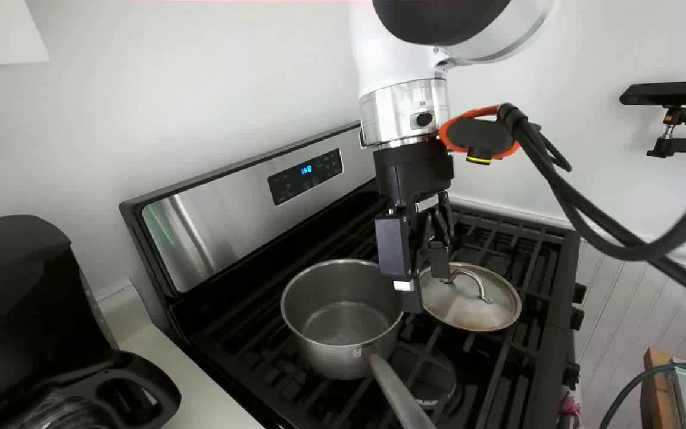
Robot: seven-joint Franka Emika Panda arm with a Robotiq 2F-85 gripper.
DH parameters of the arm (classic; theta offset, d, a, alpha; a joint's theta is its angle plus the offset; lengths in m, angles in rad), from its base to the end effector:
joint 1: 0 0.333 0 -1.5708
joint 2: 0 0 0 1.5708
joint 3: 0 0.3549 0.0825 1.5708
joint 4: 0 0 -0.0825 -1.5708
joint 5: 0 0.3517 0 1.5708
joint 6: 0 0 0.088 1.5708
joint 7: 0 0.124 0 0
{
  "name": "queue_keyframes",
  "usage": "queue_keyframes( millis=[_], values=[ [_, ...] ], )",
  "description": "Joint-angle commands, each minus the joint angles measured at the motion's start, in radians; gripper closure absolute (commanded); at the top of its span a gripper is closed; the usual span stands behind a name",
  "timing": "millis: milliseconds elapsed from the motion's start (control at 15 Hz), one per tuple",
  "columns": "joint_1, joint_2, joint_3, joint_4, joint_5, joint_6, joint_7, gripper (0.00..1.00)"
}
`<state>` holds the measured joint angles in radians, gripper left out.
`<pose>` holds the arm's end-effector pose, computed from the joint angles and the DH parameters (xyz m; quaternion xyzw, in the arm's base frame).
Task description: Put the silver lid on the silver pot
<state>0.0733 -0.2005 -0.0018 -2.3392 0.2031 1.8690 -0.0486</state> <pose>0.4015 0.0475 0.4363 -0.9866 -0.0167 0.1348 0.0907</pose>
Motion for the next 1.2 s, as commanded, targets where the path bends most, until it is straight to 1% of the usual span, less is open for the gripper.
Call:
queue_keyframes(
  millis=[0, 600, 733, 1133],
  values=[
    [-0.011, 0.0, 0.01, 0.001, 0.002, -0.002, -0.002, 0.0],
    [-0.011, 0.0, 0.01, 0.001, 0.002, -0.002, -0.002, 0.0],
    [-0.022, 0.004, -0.001, 0.001, 0.007, 0.012, -0.015, 0.0],
    [-0.059, -0.006, -0.003, -0.024, -0.096, 0.041, -0.003, 0.0]
  ],
)
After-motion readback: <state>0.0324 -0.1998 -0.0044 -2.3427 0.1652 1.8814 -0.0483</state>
